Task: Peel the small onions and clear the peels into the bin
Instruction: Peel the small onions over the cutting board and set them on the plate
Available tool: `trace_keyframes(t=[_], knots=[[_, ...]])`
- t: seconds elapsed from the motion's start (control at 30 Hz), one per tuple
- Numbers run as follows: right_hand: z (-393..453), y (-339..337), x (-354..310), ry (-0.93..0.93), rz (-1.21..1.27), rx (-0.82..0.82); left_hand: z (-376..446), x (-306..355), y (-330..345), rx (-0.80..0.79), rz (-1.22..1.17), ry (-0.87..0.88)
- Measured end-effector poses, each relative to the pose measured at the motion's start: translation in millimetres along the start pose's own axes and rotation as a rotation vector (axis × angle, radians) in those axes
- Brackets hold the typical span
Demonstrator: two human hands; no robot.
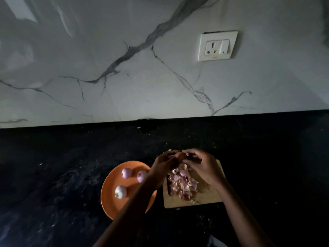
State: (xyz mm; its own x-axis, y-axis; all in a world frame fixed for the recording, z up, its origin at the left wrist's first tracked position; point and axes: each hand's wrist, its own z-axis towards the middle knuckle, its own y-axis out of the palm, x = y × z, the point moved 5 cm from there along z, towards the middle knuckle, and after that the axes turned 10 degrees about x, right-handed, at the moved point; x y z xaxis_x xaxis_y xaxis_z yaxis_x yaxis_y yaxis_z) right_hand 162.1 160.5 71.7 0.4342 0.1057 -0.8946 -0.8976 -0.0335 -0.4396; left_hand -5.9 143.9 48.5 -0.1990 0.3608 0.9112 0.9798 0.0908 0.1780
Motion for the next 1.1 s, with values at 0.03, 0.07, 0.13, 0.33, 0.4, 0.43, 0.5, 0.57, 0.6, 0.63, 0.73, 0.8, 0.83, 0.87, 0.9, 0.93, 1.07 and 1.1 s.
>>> trace_keyframes(t=[0.03,0.07,0.13,0.33,0.4,0.43,0.5,0.57,0.6,0.63,0.73,0.8,0.83,0.87,0.9,0.93,1.07,1.1], knots=[[2,-1,-3,0.008,0.024,-0.001,0,2,-3,0.006,-0.025,0.002],[3,-1,-5,0.015,0.042,0.004,1,3,-4,-0.002,-0.039,0.006],[6,-1,-10,-0.002,0.048,0.043,1,4,-5,-0.003,-0.049,0.016],[20,-3,-26,-0.042,0.021,0.082,-2,22,-6,0.045,0.034,0.160],[25,-2,-32,-0.062,-0.009,0.081,-4,29,-7,0.061,0.038,0.196],[27,-2,-35,-0.069,-0.013,0.084,-5,34,-6,0.061,0.038,0.211],[31,-1,-40,-0.066,0.002,0.095,-7,42,-6,0.063,0.046,0.241],[35,-2,-45,-0.057,0.020,0.119,-6,49,-7,0.078,0.063,0.273],[37,-2,-47,-0.051,0.025,0.133,-6,52,-7,0.084,0.079,0.292],[38,-1,-47,-0.038,0.036,0.146,-7,55,-7,0.090,0.095,0.313],[39,4,-49,0.040,0.132,0.163,-12,61,-6,0.085,0.118,0.364],[36,7,-49,0.103,0.225,0.160,-14,61,-7,0.075,0.120,0.367],[34,9,-49,0.144,0.274,0.154,-16,61,-6,0.070,0.124,0.363],[31,10,-49,0.192,0.319,0.145,-17,60,-7,0.061,0.121,0.356],[28,11,-49,0.244,0.358,0.140,-17,59,-7,0.056,0.118,0.346],[26,12,-48,0.294,0.389,0.137,-18,58,-8,0.053,0.114,0.339],[19,14,-47,0.488,0.500,0.161,-20,63,-9,0.056,0.140,0.370],[18,15,-46,0.531,0.533,0.175,-20,65,-9,0.056,0.146,0.375]])
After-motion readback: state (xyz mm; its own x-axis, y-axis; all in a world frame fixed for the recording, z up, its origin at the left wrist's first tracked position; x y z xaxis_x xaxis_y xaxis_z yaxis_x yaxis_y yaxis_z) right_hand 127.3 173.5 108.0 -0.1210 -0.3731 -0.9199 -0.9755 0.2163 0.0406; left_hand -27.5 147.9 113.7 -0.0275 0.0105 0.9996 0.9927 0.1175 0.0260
